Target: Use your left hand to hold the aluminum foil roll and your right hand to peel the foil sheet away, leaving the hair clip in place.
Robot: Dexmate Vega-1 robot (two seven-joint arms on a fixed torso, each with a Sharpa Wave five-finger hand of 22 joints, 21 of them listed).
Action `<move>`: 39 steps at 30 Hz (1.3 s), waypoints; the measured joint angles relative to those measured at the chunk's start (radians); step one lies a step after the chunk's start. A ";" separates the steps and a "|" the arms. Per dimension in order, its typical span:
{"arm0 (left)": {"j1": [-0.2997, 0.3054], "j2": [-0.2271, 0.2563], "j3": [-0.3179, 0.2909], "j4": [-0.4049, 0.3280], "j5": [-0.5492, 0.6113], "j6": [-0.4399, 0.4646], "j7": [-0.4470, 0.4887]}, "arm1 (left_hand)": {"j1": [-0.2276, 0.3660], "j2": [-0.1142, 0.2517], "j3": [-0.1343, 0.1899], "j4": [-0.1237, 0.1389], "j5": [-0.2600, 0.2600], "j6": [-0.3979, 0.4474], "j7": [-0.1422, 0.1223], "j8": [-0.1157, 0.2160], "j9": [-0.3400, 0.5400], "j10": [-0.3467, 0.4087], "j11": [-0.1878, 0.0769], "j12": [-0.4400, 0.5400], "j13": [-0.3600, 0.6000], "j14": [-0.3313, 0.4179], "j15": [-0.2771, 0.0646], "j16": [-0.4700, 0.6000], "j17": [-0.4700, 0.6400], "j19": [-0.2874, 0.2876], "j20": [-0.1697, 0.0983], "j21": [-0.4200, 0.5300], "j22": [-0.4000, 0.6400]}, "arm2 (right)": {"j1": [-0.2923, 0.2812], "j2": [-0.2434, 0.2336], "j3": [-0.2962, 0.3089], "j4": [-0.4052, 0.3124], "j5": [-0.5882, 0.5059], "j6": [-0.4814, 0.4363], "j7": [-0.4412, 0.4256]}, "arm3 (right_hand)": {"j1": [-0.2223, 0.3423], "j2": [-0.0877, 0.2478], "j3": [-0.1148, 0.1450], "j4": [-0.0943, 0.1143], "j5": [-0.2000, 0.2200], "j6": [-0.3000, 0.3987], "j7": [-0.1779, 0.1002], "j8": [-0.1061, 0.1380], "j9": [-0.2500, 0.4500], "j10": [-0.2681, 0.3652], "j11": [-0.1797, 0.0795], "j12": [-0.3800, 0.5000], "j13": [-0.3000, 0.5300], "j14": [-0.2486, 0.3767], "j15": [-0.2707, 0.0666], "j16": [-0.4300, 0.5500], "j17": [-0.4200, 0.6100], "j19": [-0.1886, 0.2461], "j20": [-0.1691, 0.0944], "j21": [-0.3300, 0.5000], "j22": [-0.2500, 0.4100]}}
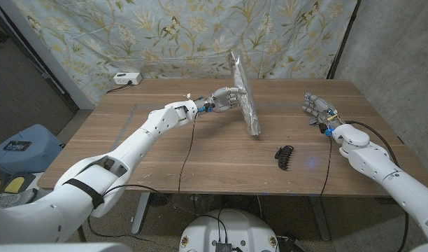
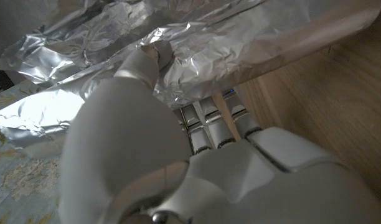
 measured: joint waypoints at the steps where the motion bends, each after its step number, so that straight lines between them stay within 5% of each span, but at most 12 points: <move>1: 0.000 -0.001 -0.001 0.003 -0.005 0.001 -0.004 | 0.000 0.000 0.000 0.000 0.000 0.000 0.000 0.000 0.000 0.000 0.000 0.000 0.000 0.000 0.000 0.000 0.000 0.000 0.000 0.000 0.000 | -0.001 -0.002 0.000 -0.001 0.000 -0.002 0.001 | 0.000 0.000 0.000 0.000 0.000 0.000 0.000 0.000 0.000 0.000 0.000 0.000 0.000 0.000 0.000 0.000 0.000 0.000 0.000 0.000 0.000; 25: -0.025 -0.109 -0.053 0.213 -0.077 0.056 -0.080 | 0.001 0.001 0.003 -0.003 0.007 0.007 0.000 0.000 0.000 0.003 -0.003 0.000 0.000 0.006 0.005 -0.001 0.022 0.005 -0.005 0.012 0.000 | -0.006 -0.041 -0.012 -0.050 -0.009 -0.067 0.001 | 0.000 0.000 0.001 -0.001 0.000 0.000 0.000 0.000 0.000 0.000 0.000 0.000 0.000 0.000 0.000 0.000 0.000 0.000 0.000 0.000 0.000; 39: -0.025 -0.124 -0.086 0.235 -0.109 0.125 -0.066 | 0.001 0.001 0.007 -0.007 0.015 0.007 0.000 0.000 0.000 0.003 -0.003 0.000 0.000 0.006 0.005 -0.004 0.033 0.005 -0.005 0.013 0.000 | 0.001 -0.071 -0.020 -0.107 -0.036 -0.103 -0.010 | -0.005 -0.005 0.004 -0.004 0.000 0.004 0.004 0.004 0.000 0.000 0.000 0.000 0.000 0.000 0.000 0.000 0.000 0.000 0.000 0.000 0.000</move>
